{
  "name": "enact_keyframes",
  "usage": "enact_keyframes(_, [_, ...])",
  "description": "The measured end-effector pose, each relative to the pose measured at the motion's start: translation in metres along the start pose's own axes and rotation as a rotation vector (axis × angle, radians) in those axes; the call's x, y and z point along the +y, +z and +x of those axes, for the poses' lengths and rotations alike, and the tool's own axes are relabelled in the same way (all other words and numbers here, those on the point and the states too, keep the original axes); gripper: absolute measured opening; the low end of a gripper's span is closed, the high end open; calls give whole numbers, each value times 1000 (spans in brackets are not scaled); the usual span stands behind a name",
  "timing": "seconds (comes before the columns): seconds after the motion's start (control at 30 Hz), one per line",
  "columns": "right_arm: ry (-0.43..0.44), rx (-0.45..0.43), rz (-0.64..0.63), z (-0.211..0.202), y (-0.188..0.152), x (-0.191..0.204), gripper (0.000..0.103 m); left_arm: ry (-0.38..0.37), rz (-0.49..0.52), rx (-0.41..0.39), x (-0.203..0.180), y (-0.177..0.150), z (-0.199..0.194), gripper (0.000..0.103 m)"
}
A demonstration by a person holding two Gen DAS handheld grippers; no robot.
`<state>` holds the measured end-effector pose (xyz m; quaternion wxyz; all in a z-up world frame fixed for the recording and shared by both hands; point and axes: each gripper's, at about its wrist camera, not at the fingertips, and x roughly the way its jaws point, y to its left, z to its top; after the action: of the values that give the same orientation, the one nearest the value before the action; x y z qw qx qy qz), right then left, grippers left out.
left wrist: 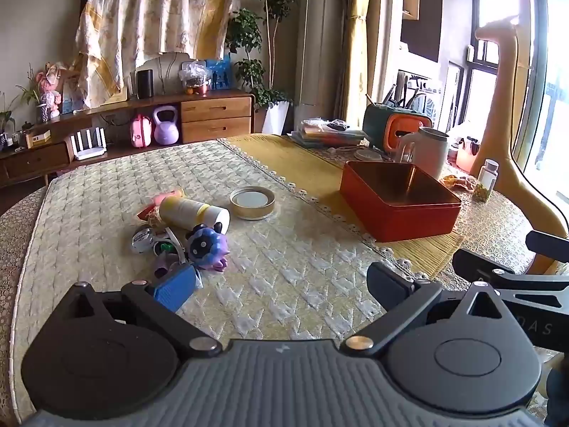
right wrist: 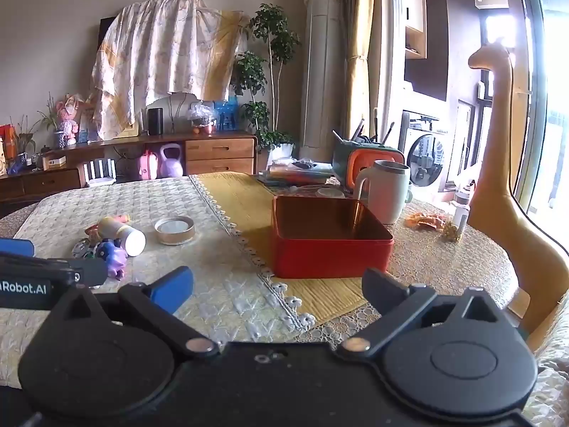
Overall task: Organize rigid objects
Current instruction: 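Move both tools toward the pile of small objects on the table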
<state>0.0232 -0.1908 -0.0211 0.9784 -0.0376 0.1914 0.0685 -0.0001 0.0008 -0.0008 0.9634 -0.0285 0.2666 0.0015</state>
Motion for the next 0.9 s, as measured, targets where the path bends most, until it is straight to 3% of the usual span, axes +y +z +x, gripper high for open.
enact_keyframes(0.2, [19,-17,-19,-2,1,4,101,-3,-59,-6,18,-1,-10,103])
enact_keyframes(0.33, [28,-13,-31,9,4,9,100,11,-51,23,14,2,-1,103])
enact_keyframes(0.9, [91,4,-44,8,9,16,96,25,-77,0,25,2,-1,103])
